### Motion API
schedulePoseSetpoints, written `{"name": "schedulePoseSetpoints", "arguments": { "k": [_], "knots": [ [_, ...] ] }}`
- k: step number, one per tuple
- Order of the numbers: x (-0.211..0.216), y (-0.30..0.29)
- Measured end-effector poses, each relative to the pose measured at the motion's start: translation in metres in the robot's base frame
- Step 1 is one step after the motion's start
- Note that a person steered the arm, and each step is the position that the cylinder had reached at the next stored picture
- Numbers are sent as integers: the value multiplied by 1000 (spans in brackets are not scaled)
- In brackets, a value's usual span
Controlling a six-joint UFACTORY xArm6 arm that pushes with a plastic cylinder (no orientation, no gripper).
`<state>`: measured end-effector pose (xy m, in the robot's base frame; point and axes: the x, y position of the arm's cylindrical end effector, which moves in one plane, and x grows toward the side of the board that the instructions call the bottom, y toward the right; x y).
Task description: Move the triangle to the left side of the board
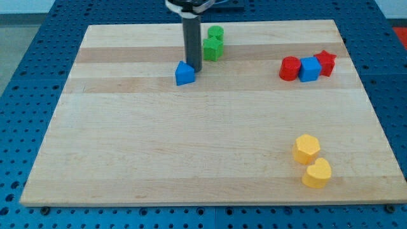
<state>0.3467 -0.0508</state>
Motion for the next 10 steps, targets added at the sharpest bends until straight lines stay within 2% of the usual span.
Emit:
{"name": "schedulePoseSetpoints", "arguments": {
  "k": [2, 3, 4, 6, 10],
  "knots": [
    [16, -55],
    [4, -14],
    [36, 10],
    [40, 0],
    [38, -100]
  ]
}}
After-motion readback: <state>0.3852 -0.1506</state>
